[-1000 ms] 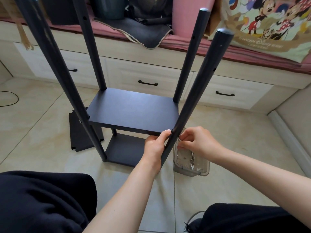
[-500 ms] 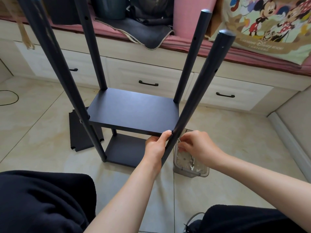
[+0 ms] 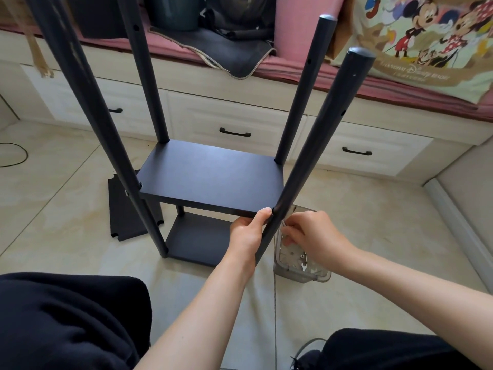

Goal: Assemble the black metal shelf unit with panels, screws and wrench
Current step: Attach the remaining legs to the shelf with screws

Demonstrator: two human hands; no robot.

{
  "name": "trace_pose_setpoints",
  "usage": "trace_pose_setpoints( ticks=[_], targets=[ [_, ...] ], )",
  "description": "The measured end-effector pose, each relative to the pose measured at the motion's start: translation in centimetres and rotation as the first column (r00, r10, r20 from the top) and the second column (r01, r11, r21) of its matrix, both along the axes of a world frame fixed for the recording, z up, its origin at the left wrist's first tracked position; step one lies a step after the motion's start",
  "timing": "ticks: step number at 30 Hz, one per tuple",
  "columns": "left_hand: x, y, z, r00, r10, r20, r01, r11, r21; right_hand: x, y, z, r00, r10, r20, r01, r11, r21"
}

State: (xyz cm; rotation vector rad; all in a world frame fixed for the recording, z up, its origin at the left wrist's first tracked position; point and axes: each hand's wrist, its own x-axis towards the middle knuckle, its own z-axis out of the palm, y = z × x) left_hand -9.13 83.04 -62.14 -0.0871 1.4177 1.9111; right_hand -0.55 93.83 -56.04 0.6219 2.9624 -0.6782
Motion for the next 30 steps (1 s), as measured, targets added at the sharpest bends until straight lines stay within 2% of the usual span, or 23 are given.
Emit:
trace_pose_setpoints(
  ticks=[10,20,24,30],
  targets=[
    [0.0,-0.1,-0.1,1.0,-0.003,-0.01,0.003,1.0,-0.01,0.8,0.3,-0.5,0.996,0.072,-0.045,-0.07,0.996,0.055],
    [0.0,0.0,-0.5,1.0,-0.008,-0.014,0.008,1.0,-0.008,0.8,-0.4,0.3,0.997,0.067,-0.049,-0.062,0.993,0.101],
    [-0.1,0.0,-0.6,1.0,-0.011,-0.012,0.011,1.0,-0.015,0.7,-0.4,0.3,0.999,0.044,-0.03,-0.042,0.997,0.058],
    [-0.1,0.0,-0.7,1.0,-0.015,-0.017,0.015,0.999,-0.029,0.4,-0.2,0.6,0.997,0.058,0.052,-0.063,0.994,0.089]
  ],
)
